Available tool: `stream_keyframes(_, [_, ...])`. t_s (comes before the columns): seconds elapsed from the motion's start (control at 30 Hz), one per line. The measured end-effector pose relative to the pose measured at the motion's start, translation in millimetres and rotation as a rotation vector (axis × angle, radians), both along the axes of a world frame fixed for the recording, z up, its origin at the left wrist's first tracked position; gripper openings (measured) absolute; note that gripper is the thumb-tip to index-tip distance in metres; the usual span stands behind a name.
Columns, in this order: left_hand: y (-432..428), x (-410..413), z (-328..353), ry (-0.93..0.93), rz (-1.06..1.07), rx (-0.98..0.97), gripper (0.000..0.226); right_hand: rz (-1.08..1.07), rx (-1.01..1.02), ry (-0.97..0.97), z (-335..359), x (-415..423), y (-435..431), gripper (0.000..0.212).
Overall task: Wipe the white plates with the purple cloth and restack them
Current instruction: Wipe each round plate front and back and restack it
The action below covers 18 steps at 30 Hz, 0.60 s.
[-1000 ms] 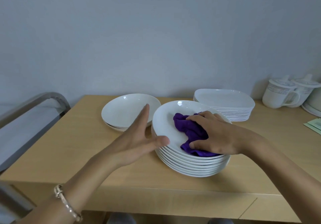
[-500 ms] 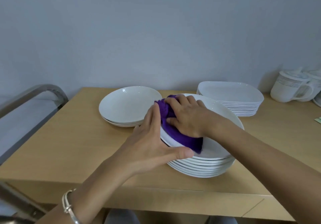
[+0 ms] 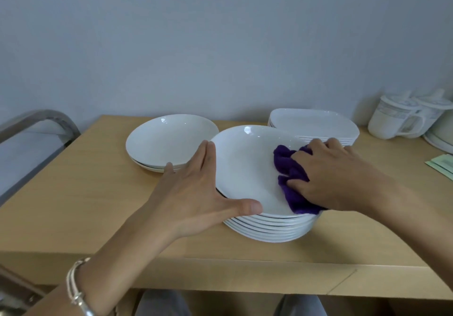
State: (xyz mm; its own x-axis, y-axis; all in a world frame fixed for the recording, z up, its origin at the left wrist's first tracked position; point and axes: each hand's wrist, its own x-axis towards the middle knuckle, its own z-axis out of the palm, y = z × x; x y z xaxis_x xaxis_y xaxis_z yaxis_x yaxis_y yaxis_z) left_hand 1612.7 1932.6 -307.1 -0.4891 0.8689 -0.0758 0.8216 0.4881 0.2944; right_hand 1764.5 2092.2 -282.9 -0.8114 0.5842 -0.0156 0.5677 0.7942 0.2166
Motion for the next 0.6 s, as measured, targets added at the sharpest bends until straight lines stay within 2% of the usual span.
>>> stream_keyframes(0.13, [-0.7,-3.4,-7.7,-0.082,-0.017,0.035,0.14,0.245,-0.449,0.061,-0.1,-16.8,-29.8,0.045])
stream_keyframes(0.2, [-2.1,-6.2,-9.9,-0.152,-0.02,0.077,0.142,0.33,-0.519,0.109,-6.2,-31.8,-37.8,0.045])
stream_keyframes(0.37, [-5.9,-8.1,-9.9,-0.159,-0.057,0.105,0.139,0.299,-0.273,0.175,-22.2,-73.8,-28.8,0.056])
stream_keyframes(0.5, [-5.6,-2.1,-1.0,-0.023,-0.037,-0.034,0.133,0.172,-0.088,0.203,-29.3,-94.0,-5.4,0.061])
stream_keyframes(0.6, [-5.3,0.5,7.0,0.002,0.005,-0.116,0.135,0.089,0.008,0.193,-27.2,-82.7,20.3,0.061])
